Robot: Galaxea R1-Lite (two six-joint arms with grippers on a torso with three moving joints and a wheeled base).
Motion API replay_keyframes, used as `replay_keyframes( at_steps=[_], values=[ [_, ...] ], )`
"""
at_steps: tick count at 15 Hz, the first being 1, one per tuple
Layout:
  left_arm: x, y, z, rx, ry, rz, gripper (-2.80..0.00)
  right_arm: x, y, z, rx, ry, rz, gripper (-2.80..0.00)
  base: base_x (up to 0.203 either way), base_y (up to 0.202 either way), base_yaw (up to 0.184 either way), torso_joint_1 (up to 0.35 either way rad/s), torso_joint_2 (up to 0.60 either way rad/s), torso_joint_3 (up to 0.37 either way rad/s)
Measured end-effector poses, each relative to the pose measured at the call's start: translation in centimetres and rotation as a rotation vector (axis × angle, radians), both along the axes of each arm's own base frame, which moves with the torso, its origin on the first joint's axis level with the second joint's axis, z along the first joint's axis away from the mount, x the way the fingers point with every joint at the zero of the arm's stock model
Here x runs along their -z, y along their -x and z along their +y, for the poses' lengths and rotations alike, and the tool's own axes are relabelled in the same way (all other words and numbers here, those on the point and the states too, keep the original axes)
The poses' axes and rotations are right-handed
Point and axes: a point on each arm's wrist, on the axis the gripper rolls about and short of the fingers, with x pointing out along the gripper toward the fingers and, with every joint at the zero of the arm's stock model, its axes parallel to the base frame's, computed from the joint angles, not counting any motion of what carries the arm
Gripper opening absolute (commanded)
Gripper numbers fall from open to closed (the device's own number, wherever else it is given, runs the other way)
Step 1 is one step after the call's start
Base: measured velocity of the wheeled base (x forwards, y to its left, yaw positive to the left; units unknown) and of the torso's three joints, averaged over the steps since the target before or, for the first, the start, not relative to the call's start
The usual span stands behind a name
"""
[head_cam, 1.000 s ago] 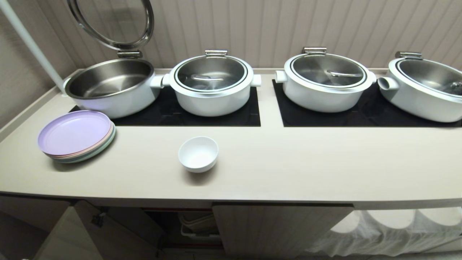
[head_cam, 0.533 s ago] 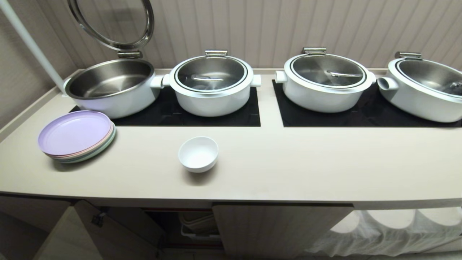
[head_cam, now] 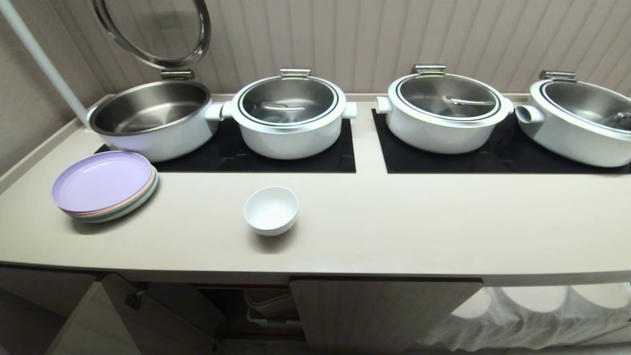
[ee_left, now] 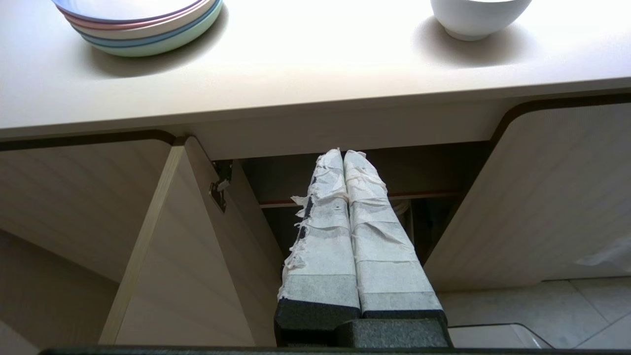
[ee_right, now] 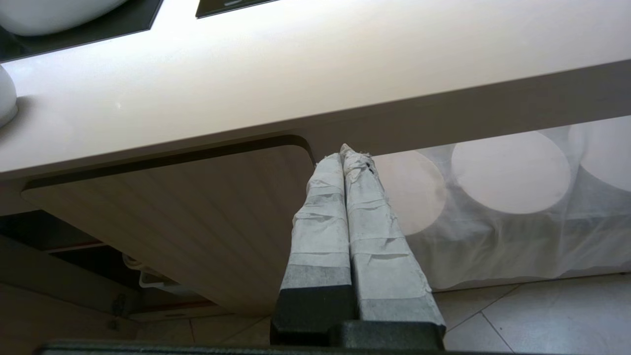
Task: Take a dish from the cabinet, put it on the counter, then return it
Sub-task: Pick up the bowl from the table
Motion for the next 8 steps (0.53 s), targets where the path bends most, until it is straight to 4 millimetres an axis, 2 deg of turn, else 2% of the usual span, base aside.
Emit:
replay_keyframes(
  at_steps=[8],
  values=[
    [0.02,-0.01,0.0,0.0,0.002,0.001,-2.8,0.0,0.0,0.0,0.0,0.0,0.0,-2.8,0.0,0.0,0.0,0.0,0.0,0.0]
  ],
)
